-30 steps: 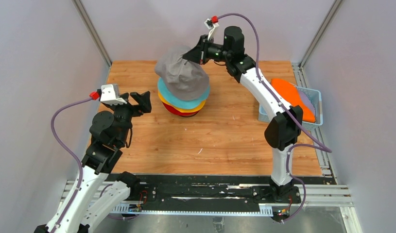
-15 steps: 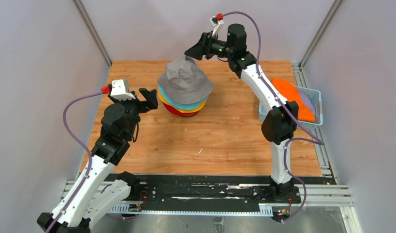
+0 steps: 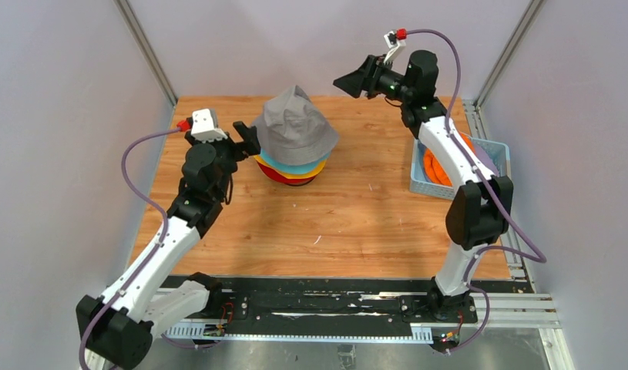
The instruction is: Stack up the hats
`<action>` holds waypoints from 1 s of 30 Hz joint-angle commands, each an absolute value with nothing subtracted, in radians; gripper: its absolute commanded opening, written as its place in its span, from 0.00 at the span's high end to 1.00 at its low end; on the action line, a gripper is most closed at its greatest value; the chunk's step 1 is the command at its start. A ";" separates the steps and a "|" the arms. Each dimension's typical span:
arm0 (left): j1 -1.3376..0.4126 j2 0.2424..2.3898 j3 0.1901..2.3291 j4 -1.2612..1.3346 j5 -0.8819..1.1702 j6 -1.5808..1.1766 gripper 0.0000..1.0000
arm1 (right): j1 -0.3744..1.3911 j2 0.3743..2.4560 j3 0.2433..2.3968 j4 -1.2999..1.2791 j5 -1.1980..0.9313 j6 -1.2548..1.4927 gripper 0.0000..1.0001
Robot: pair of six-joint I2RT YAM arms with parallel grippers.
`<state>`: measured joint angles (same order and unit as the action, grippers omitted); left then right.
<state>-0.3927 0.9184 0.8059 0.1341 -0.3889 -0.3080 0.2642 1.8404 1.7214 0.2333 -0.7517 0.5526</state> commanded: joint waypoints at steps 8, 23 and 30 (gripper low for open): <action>-0.356 1.214 1.068 0.298 -0.311 -0.320 0.00 | 0.323 1.780 1.612 0.301 -0.740 0.499 0.26; -0.317 1.452 1.255 0.284 -0.225 -0.304 0.00 | 0.413 1.858 1.616 0.208 -0.676 0.400 0.26; -0.283 1.543 1.279 0.273 -0.206 -0.323 0.00 | 0.411 1.826 1.555 0.202 -0.638 0.374 0.25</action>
